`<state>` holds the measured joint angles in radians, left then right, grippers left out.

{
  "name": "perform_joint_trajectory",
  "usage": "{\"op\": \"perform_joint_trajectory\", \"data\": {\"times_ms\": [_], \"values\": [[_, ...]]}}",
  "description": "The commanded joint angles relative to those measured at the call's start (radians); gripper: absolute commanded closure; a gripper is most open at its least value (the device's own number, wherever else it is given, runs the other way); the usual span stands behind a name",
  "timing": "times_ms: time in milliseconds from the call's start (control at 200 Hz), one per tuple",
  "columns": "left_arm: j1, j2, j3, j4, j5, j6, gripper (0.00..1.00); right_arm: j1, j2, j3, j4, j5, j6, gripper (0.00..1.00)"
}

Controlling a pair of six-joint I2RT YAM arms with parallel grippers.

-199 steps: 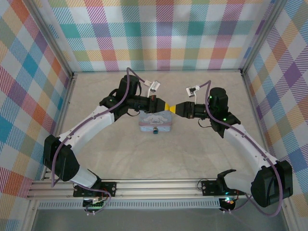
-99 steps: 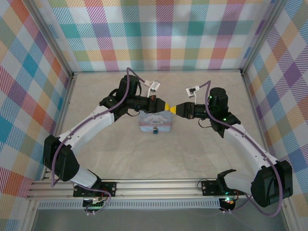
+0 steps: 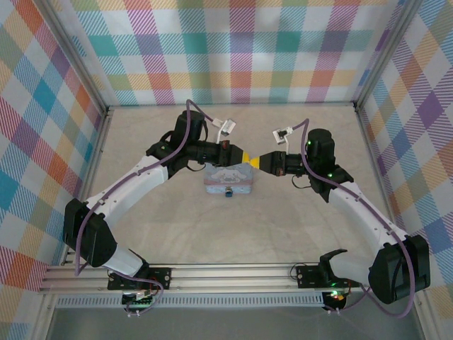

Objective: Unlock a padlock with a key

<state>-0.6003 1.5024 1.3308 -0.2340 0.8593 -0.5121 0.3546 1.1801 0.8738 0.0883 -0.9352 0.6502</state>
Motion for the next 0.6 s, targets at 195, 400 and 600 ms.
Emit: {"op": "perform_joint_trajectory", "data": {"times_ms": [195,400,600], "values": [[0.005,-0.034,0.002,-0.004,-0.095,-0.018,0.56,0.011,-0.049,-0.011,0.028,-0.01,-0.023,1.0],[0.059,-0.104,-0.083,0.01,-0.255,-0.068,0.43,-0.016,-0.088,-0.019,-0.014,0.059,-0.037,1.0],[0.111,-0.145,-0.183,-0.051,-0.47,-0.08,0.27,-0.05,-0.118,-0.022,-0.119,0.183,-0.085,1.0]]}}
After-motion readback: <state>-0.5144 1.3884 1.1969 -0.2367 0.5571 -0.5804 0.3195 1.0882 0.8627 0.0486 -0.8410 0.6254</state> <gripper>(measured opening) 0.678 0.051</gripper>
